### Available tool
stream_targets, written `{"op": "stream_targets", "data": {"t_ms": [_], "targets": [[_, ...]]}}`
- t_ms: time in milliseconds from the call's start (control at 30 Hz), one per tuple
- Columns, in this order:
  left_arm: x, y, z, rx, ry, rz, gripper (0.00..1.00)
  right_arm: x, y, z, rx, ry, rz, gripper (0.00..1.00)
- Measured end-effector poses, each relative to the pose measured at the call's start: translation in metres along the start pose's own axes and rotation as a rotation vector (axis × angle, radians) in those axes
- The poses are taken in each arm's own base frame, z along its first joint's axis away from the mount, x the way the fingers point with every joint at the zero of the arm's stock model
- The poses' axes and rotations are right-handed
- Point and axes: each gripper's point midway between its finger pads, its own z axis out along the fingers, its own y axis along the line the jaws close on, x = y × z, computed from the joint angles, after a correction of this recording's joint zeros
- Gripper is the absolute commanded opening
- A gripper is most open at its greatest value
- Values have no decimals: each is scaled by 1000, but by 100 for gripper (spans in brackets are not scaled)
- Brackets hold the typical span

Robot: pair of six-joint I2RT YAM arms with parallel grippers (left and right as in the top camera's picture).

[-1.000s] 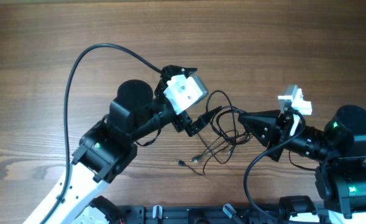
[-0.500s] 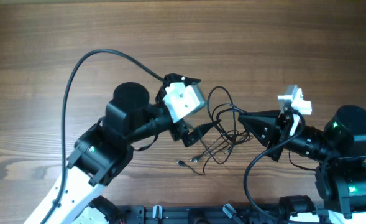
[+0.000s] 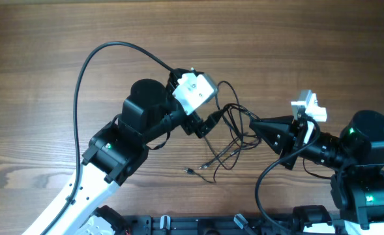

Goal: Untangle cables

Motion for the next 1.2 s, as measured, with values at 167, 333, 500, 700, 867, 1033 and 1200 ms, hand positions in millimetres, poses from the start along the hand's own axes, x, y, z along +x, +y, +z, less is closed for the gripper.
{"op": "stream_targets", "data": {"t_ms": [167, 333, 500, 700, 867, 1033, 1200], "targets": [[0, 2, 1, -29, 3, -16, 100, -2, 5, 0, -27, -5, -14, 4], [-4, -2, 2, -27, -8, -8, 100, -2, 7, 0, -38, -4, -15, 4], [-23, -27, 4, 46, -80, 27, 94, -2, 7, 0, -42, -4, -15, 4], [-19, -55, 18, 126, -72, 86, 4, -2, 7, 0, -42, -4, -15, 4], [-27, -55, 19, 128, -104, 88, 4, -2, 7, 0, -41, -5, -16, 4], [-34, -36, 21, -4, -120, -100, 4, -3, 2, 0, -18, -9, -19, 4], [-25, 13, 15, -263, -127, -367, 4, -2, 2, 1, -21, -5, -14, 4]]}}
